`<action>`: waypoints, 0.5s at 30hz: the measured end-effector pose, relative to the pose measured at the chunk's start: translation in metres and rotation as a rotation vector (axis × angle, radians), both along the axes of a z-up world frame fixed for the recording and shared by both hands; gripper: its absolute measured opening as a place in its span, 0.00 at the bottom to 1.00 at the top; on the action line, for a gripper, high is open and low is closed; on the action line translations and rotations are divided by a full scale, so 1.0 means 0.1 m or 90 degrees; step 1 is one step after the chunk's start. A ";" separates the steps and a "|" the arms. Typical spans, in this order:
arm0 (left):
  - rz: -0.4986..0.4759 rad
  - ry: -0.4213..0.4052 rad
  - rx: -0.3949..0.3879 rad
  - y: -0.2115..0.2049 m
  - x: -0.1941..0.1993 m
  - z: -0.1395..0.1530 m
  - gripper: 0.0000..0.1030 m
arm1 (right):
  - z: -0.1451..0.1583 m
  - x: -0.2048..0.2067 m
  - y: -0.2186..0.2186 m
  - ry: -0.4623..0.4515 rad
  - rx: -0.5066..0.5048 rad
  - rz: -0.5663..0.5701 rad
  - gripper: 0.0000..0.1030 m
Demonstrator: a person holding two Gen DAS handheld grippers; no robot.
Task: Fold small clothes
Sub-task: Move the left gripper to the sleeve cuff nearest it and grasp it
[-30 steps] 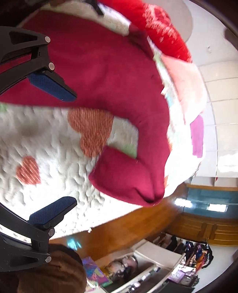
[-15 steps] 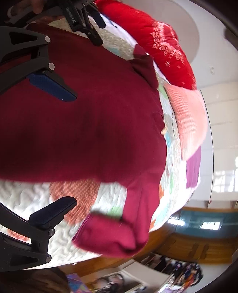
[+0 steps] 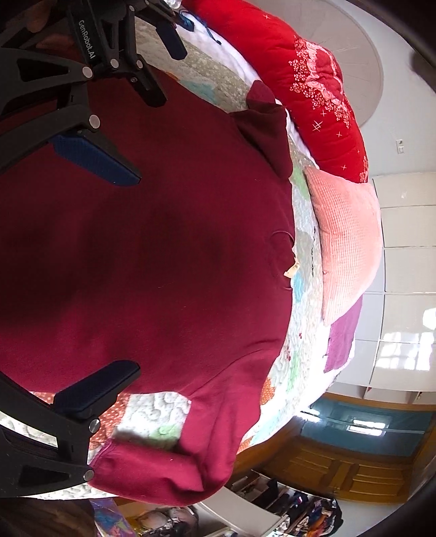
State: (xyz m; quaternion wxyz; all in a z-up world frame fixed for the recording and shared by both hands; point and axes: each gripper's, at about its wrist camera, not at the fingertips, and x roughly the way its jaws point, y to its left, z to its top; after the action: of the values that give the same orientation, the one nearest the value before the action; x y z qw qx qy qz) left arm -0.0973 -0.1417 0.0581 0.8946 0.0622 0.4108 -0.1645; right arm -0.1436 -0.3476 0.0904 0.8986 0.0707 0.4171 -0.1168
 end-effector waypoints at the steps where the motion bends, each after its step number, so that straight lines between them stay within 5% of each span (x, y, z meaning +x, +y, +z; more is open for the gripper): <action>1: 0.002 0.002 0.000 0.01 0.02 -0.01 0.99 | -0.01 0.03 0.01 -0.001 0.001 0.001 1.00; 15: 0.018 0.020 -0.011 0.08 0.28 -0.10 0.99 | -0.15 0.35 0.06 0.002 0.030 0.005 1.00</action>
State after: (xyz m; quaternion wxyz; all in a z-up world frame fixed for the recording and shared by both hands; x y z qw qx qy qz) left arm -0.0693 -0.1339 0.0482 0.8907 0.0464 0.4243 -0.1562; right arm -0.1085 -0.3417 0.0753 0.8963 0.0903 0.4216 -0.1034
